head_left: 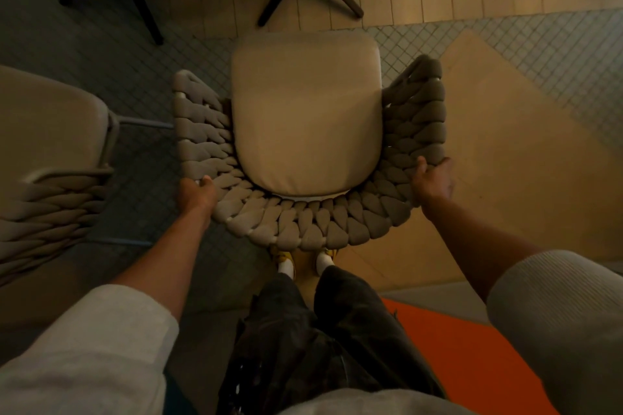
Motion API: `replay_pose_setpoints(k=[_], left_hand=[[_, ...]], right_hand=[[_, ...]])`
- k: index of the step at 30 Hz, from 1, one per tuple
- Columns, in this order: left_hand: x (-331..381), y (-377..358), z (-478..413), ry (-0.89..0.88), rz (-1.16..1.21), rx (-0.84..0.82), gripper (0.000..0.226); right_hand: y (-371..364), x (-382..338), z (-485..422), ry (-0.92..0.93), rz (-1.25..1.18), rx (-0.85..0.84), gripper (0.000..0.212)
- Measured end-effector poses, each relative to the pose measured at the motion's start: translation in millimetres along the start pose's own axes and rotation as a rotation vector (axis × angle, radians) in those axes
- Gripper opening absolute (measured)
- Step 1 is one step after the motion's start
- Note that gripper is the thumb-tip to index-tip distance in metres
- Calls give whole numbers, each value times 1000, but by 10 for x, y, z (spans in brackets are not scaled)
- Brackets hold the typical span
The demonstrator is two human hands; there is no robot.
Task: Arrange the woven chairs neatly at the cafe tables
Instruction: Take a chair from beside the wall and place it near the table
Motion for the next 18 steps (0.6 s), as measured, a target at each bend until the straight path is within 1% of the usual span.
replay_pose_setpoints(k=[3, 6, 8, 10, 12, 15, 18], left_hand=[[37, -5, -20, 13, -13, 18, 40], [56, 26, 32, 2, 15, 2, 39], [26, 71, 47, -20, 41, -19, 42], [-71, 110, -7, -34, 36, -39, 46], [-114, 171, 4, -72, -27, -26, 49], [16, 334, 296, -236, -183, 64, 56], [68, 341, 597, -486, -391, 78, 74]], right_hand=[[-14, -43, -20, 10, 6, -5, 48], [4, -28, -27, -5, 5, -37, 49], [34, -16, -28, -8, 14, -61, 49], [93, -11, -15, 25, 40, -54, 49], [174, -22, 25, 89, 62, -20, 48], [276, -42, 144, 257, 134, 34, 49], [310, -18, 313, 457, 295, 88, 48]])
Point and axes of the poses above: each hand's wrist, its own z-axis away from the middle knuckle, its own y-axis out of the back of the hand, x = y × z, the point moved 5 cm from there along -z, towards the middle knuckle, and after that the axes turned 3 degrees about -z, right-handed, at the moved point
